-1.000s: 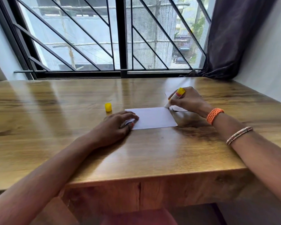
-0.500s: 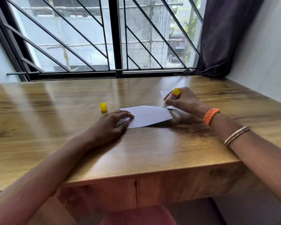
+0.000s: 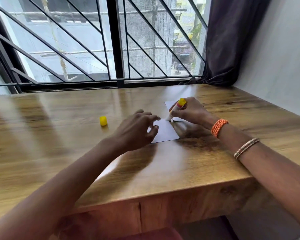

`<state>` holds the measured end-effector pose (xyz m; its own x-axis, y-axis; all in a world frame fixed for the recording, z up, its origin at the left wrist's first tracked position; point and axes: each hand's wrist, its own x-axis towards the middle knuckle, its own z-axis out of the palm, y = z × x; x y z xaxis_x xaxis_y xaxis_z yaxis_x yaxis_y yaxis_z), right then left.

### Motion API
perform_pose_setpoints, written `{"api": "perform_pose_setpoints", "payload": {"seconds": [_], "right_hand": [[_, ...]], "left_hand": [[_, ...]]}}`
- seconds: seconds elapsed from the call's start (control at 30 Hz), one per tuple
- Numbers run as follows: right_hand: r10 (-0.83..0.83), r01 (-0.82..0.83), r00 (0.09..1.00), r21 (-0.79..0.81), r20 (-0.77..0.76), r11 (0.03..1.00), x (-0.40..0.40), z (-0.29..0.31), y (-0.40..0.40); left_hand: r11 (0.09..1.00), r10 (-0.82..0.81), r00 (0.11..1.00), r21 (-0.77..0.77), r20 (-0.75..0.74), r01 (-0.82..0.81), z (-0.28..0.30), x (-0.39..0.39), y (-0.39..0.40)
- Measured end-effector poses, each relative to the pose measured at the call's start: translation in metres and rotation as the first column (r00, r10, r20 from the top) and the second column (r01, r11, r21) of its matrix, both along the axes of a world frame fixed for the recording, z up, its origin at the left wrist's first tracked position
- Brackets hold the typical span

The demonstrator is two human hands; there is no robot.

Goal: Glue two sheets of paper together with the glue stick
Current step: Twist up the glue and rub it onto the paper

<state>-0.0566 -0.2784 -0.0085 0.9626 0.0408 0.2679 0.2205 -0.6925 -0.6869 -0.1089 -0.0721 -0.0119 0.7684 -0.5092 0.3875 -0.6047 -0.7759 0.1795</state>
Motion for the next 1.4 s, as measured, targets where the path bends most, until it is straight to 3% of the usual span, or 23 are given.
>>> {"api": "perform_pose_setpoints", "payload": {"seconds": [0.1, 0.43, 1.4], "right_hand": [[-0.008, 0.008, 1.000, -0.007, 0.000, 1.000, 0.001, 0.000, 0.000], [0.030, -0.027, 0.999, -0.074, 0.039, 0.997, -0.005, 0.001, -0.001], [0.118, -0.115, 0.992, -0.068, 0.043, 0.991, -0.054, 0.000, -0.008]], "left_hand": [[0.993, 0.021, 0.999, 0.120, -0.042, -0.016, -0.011, 0.011, -0.014], [1.000, 0.029, 0.998, -0.004, -0.056, -0.029, -0.024, 0.014, -0.016], [0.999, 0.033, 0.997, -0.039, -0.073, -0.036, -0.026, 0.013, -0.014]]}}
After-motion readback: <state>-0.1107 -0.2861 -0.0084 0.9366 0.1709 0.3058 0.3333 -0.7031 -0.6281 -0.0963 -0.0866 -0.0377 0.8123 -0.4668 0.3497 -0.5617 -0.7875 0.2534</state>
